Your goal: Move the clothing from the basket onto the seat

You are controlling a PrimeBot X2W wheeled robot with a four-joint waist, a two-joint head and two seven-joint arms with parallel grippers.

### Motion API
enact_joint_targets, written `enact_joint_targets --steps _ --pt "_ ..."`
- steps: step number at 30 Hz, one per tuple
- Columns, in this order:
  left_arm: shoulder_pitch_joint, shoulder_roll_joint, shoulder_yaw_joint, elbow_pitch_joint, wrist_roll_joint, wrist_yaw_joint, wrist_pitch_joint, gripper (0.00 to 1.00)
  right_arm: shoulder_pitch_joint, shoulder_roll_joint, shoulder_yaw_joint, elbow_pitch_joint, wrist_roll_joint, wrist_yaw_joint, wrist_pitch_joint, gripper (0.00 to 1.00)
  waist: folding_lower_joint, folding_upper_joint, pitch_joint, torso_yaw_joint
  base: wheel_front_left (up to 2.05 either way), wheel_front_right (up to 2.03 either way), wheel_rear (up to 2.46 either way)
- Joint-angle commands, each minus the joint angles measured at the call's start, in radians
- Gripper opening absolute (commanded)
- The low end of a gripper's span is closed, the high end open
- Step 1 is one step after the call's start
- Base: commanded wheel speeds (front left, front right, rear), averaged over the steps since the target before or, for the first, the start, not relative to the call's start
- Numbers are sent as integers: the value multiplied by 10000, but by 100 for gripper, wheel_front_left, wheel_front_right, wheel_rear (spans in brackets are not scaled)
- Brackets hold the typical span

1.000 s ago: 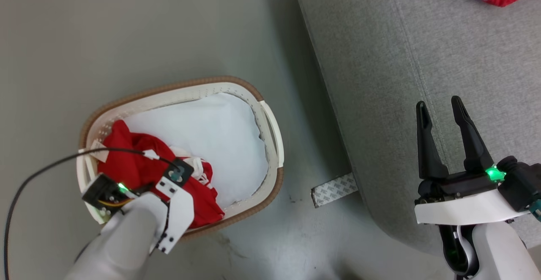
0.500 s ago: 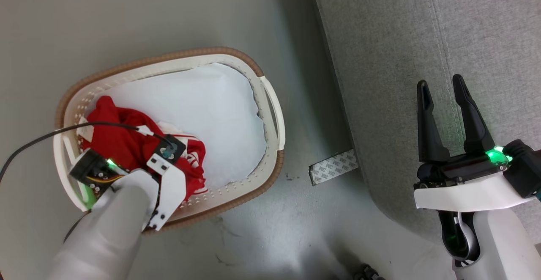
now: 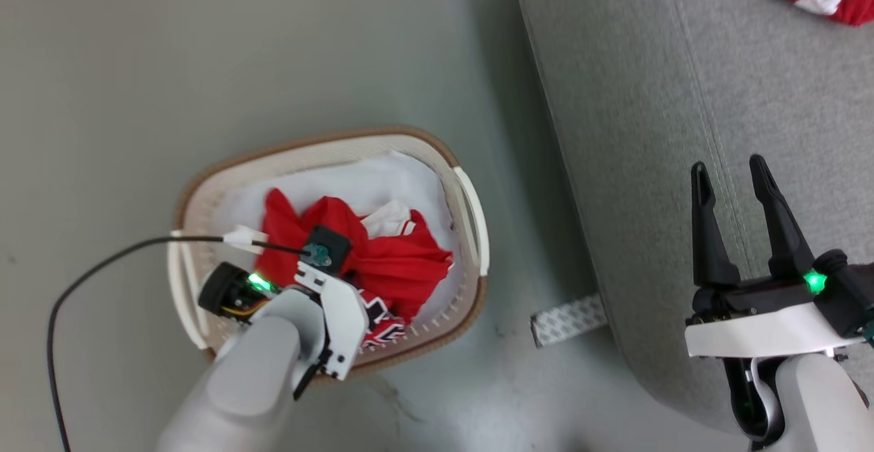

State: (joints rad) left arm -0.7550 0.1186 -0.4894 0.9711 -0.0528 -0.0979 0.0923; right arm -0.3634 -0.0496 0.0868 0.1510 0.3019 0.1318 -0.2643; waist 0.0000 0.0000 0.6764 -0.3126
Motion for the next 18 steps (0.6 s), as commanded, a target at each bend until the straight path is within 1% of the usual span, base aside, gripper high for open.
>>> enact_joint_targets --steps 1,6,10,15,18 --pt "235 -131 50 -84 -233 -52 -235 0 210 -24 -137 92 -210 -22 -1 100 0 0 -1072 660 0 0 0" --pt "726 -505 138 -397 -938 -147 -795 0 724 -24 -453 376 -713 -22 -1 100 0 0 -2595 1268 0 0 0" --pt "1174 -644 192 -825 -1600 -134 -1165 0 1275 -25 -598 632 -1000 -22 -3 100 0 0 -3766 1708 0 0 0" --pt "1647 -677 119 -1610 -2435 53 -1477 0 1839 -22 -609 873 -1329 -22 -1 100 0 0 -4875 2142 0 0 0" --pt "1905 -668 -3 -2227 -2914 286 -1592 0 2151 -24 -652 994 -1483 -22 -1 100 0 0 -5440 2393 0 0 0"
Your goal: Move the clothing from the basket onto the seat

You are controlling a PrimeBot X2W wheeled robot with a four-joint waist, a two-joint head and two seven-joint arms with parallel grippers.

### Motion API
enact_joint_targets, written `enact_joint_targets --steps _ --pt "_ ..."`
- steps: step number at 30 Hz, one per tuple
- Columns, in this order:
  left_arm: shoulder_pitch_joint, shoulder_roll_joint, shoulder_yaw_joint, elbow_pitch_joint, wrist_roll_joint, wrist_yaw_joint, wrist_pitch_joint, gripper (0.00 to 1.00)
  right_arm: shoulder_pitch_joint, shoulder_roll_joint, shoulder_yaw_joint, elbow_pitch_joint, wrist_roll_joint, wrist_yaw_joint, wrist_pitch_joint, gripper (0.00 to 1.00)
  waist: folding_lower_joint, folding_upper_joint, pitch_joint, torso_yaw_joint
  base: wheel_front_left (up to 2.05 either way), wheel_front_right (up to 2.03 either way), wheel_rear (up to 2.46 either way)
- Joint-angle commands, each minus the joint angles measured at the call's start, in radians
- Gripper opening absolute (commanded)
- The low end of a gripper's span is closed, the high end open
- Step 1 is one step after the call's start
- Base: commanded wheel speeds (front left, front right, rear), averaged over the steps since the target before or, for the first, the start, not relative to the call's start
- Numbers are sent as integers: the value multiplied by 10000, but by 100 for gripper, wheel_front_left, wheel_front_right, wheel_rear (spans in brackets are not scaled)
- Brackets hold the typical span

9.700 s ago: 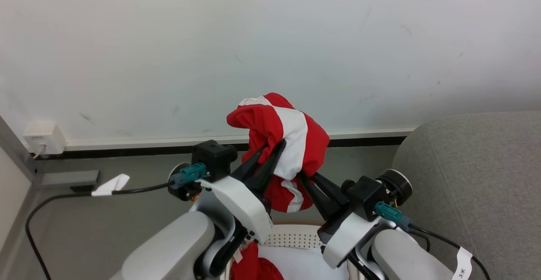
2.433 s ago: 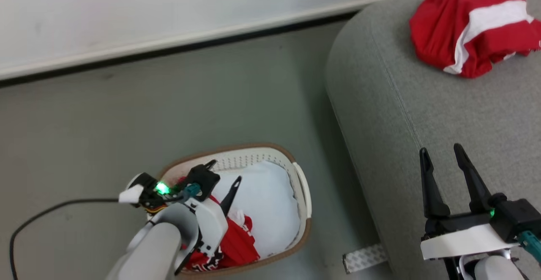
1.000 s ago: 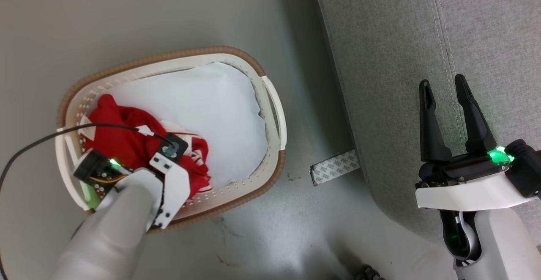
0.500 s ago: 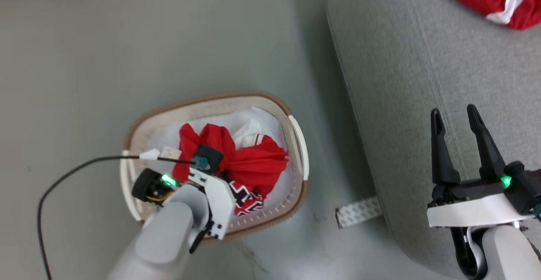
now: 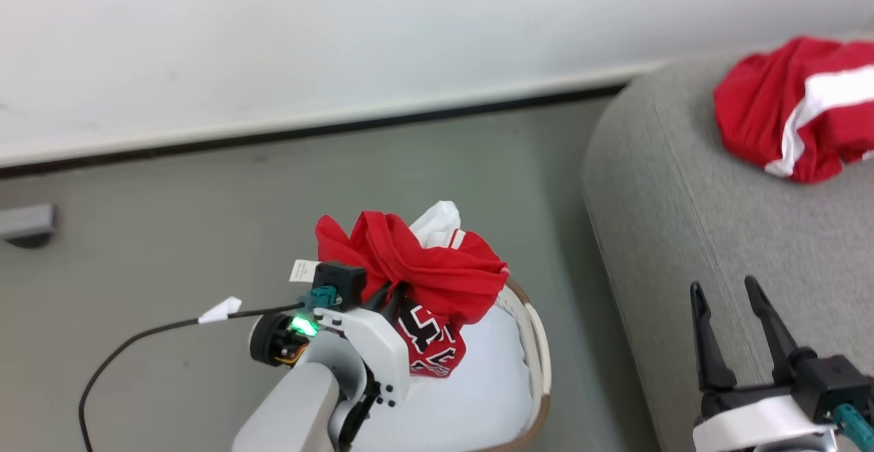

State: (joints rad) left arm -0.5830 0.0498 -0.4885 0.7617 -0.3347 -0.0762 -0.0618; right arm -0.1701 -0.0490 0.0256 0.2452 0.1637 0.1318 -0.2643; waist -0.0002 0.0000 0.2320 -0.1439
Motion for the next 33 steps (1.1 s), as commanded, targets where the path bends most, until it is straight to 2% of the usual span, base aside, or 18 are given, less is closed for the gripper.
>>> enact_joint_targets --steps 1,7,14,33 --pt "251 23 -53 -312 -296 144 -95 0 313 -26 -71 89 -155 -22 -1 100 2 0 -1195 800 0 0 0" --pt "575 42 -23 -1204 -638 553 -118 0 908 -26 46 356 -286 -22 -1 100 2 0 -2100 1150 0 0 0" --pt "664 321 320 -2339 -937 870 56 0 1408 -28 192 536 -239 -22 -1 100 2 0 -2680 1383 0 0 0" --pt "897 1021 800 -4990 -1209 1516 850 0 1945 -26 230 665 -284 -22 -1 100 2 0 -3327 1495 0 0 0"
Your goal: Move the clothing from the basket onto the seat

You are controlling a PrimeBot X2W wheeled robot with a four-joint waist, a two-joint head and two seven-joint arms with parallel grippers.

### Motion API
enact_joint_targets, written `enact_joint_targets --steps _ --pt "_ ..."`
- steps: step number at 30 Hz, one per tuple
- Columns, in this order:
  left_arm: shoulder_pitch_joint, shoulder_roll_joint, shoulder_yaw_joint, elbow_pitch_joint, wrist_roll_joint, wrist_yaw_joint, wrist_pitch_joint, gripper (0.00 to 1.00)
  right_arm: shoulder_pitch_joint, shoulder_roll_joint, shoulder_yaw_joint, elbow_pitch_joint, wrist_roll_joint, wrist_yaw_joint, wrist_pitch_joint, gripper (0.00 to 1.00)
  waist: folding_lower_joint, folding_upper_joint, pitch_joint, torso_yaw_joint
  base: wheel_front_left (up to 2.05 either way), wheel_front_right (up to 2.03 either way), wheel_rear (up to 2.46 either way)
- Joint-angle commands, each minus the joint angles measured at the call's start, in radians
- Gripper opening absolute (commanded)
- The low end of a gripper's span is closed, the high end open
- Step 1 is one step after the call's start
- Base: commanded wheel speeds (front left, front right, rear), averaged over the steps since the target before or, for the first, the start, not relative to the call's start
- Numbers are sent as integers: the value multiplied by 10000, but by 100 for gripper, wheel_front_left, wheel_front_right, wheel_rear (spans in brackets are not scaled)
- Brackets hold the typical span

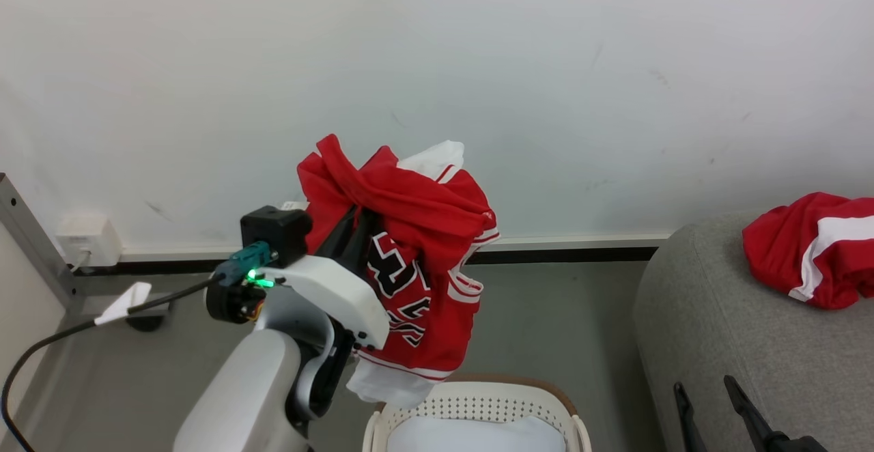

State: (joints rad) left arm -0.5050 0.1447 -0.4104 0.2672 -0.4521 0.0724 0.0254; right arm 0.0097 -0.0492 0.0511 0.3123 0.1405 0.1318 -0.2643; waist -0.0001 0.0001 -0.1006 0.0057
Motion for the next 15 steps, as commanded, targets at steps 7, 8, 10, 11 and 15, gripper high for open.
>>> enact_joint_targets --steps 7,8,10,11,15 --pt "268 151 -80 -610 -32 147 193 0 177 -25 67 -14 4 -22 -1 100 1 -1 13 -11 0 0 0" --pt "289 160 -98 -676 -27 151 225 0 172 -25 86 -17 -5 -22 -1 100 1 -1 24 -19 0 0 0" --pt "308 177 -134 -803 -21 176 269 0 127 -23 172 -28 -132 -22 -1 100 1 -1 61 -36 0 0 0" --pt "308 183 -145 -870 -23 186 301 0 71 -23 248 -42 -158 -22 -1 100 1 -1 84 -47 0 0 0" --pt "345 203 -208 -1049 -44 204 364 0 -285 -23 697 -130 -420 -22 -1 100 1 -1 145 -100 0 0 0"
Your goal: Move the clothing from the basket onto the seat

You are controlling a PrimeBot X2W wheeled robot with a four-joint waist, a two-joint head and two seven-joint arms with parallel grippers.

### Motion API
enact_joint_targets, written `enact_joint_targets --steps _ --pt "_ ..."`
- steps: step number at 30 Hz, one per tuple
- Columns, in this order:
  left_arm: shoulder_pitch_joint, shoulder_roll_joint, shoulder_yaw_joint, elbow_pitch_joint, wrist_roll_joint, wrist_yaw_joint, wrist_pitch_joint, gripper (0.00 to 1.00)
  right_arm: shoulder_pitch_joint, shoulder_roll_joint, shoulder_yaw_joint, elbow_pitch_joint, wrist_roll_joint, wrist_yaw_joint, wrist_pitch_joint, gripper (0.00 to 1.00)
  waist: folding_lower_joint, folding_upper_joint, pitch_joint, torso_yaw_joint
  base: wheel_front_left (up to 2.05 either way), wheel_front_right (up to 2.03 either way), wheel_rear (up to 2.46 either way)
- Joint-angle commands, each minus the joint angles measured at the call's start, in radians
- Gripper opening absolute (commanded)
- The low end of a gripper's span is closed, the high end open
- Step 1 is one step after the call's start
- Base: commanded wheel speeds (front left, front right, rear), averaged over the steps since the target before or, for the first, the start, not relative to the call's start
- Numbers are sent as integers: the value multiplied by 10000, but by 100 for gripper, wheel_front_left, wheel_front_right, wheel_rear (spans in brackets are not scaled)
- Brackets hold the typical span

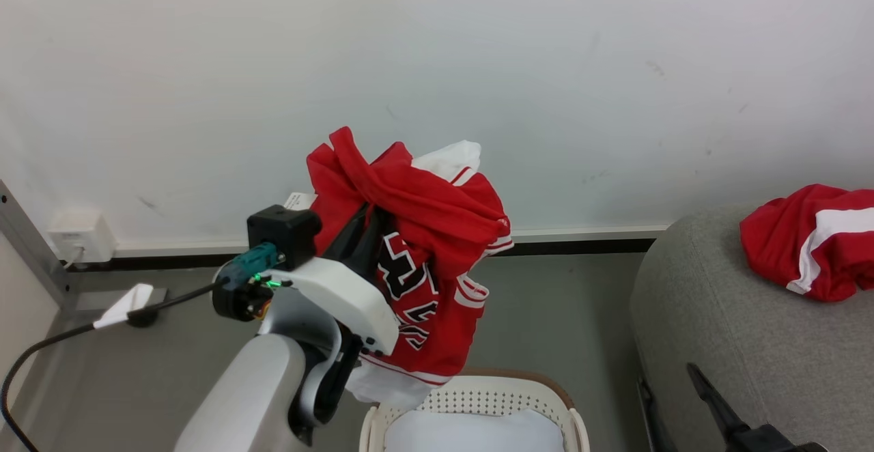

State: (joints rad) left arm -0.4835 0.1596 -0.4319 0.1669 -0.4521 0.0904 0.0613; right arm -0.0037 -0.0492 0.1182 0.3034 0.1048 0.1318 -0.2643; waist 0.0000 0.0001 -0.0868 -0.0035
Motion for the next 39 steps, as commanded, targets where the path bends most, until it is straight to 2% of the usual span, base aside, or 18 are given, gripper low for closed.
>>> enact_joint_targets --steps 1,6,11,16,22,30,33,34,35,36,39 --pt "135 49 -17 -68 -48 28 23 0 -253 -23 158 -65 -134 -22 -1 100 0 -1 16 -15 0 0 0" --pt "156 -36 -131 -150 -69 9 51 0 -981 -488 1342 41 101 -22 -1 100 0 -1 36 -37 0 0 0" --pt "134 -119 -314 -132 -100 -83 47 0 -2317 -1389 3486 479 993 -22 -1 100 0 -1 38 -37 0 0 0" --pt "47 -267 -523 -33 -113 -149 35 0 -4024 -1957 5652 1082 2030 -22 -1 100 0 -1 10 -1 0 0 0" --pt "-83 -425 -824 126 -123 -265 54 0 -5725 -2094 7141 1946 3059 -22 1 100 0 -1 -58 195 0 0 0" --pt "-146 -611 -1187 327 -178 -367 78 0 -6941 -1835 8775 2673 4203 -22 -1 100 0 -1 -132 420 0 0 0" --pt "-160 -659 -1264 399 -209 -359 47 0 -7174 -1700 8936 2638 4581 -22 -1 100 0 -1 -134 445 0 0 0" --pt "-169 -670 -1284 416 -224 -363 36 0 -7174 -1660 8884 2649 4672 -22 -1 89 0 -1 -136 455 0 0 0" --pt "-185 -681 -1299 436 -240 -366 32 0 -7171 -1608 8805 2631 4765 -22 -1 24 0 -1 -132 463 0 0 0" --pt "-200 -688 -1316 455 -259 -371 25 0 -7119 -1553 8758 2571 4883 -22 -1 0 0 -1 -126 470 0 0 0" --pt "-228 -628 -1314 531 -271 -358 19 0 -7017 -1531 8575 2298 5004 -22 -1 0 0 -1 -105 460 0 0 0"
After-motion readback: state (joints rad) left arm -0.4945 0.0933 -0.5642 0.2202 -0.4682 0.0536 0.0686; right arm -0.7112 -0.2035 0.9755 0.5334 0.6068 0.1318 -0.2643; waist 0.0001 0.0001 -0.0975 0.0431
